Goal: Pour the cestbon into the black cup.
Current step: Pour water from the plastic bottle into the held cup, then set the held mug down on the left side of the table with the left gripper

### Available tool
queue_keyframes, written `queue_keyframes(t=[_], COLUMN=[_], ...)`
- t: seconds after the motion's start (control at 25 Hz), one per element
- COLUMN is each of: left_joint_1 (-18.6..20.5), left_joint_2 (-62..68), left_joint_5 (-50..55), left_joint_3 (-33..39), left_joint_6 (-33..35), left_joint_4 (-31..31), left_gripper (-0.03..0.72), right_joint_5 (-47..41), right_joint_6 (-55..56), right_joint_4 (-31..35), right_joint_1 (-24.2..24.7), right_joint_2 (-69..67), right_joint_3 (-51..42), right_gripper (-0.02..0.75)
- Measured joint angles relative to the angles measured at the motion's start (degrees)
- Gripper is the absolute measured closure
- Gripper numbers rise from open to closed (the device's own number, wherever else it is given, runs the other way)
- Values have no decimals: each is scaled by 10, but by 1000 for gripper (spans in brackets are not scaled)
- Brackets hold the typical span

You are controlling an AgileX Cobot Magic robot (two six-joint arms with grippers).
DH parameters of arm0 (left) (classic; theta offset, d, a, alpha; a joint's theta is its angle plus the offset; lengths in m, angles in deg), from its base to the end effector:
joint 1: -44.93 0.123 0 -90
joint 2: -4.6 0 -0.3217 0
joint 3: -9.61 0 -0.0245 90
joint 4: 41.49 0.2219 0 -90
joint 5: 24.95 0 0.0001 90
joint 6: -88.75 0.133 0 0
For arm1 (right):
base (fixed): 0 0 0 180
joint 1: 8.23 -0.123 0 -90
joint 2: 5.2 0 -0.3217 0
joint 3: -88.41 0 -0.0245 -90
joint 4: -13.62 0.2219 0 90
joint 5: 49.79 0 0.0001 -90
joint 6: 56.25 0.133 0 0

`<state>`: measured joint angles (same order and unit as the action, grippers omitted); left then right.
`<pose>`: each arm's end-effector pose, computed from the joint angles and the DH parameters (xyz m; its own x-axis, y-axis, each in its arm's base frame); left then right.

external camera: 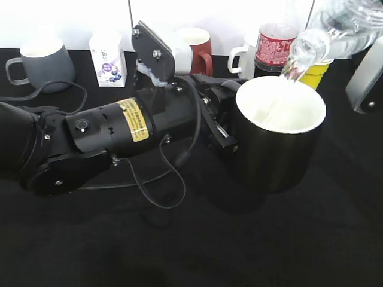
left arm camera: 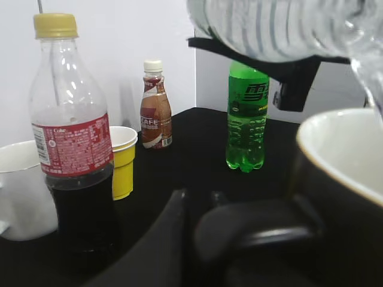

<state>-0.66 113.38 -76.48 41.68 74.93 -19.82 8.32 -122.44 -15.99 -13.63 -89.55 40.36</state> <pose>0.2454 -0.3055 0.2678 -0.0159 0.0177 -0.9997 0.8861 0.4634 -0.0058 0.2604 0.0806 0.3366 0.5158 -0.8561 -0.0342 0.1445 0.1263 -0.9814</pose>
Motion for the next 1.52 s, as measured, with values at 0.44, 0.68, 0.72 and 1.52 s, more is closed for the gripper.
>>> queue_keyframes(t=[0.44, 0.68, 0.72, 1.52], left_joint_1=[0, 0, 0, 279], left_joint_2=[0, 0, 0, 34], left_joint_5=[4, 7, 7, -125], left_joint_3=[0, 0, 0, 97], left_joint_6=[1, 1, 1, 65], left_joint_4=[-27, -27, -27, -102], left_gripper=[624, 624, 624, 625], right_joint_5=[8, 12, 12, -27], right_joint_6=[-50, 101, 152, 834], right_joint_4=[5, 0, -6, 109], right_joint_1=[0, 0, 0, 0], right_joint_2=[0, -10, -17, -56], right_joint_3=[0, 1, 2, 2], right_gripper=[258, 258, 258, 258])
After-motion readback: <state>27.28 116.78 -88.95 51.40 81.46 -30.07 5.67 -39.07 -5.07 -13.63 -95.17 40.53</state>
